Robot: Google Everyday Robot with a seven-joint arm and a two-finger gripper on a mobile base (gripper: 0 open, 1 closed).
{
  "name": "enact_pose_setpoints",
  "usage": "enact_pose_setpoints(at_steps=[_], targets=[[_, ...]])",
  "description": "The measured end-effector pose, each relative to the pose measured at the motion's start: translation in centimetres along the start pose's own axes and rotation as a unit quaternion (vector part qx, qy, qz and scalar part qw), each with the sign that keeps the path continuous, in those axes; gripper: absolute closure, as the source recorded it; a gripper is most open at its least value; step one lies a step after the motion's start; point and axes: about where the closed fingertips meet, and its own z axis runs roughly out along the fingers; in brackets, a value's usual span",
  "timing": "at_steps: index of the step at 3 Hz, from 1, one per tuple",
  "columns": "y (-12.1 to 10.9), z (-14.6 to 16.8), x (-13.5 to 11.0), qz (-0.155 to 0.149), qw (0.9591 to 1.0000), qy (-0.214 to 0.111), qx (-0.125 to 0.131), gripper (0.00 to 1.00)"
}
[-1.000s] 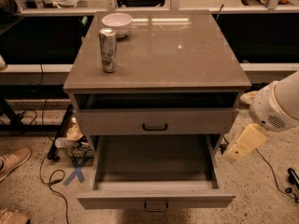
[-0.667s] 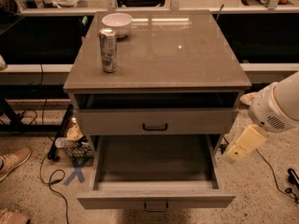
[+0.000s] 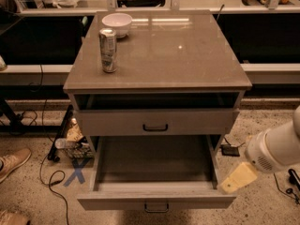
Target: Close middle drawer
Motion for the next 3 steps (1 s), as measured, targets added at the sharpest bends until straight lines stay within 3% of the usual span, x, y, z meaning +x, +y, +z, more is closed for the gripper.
enact_pose_setpoints(at_steps=[1, 3], targets=[[1.2, 5.1, 4.2, 0.06, 0.9978, -0.011, -0.026, 0.0], [2.8, 14.4, 8.2, 0.122, 0.9895, -0.031, -0.072, 0.42]])
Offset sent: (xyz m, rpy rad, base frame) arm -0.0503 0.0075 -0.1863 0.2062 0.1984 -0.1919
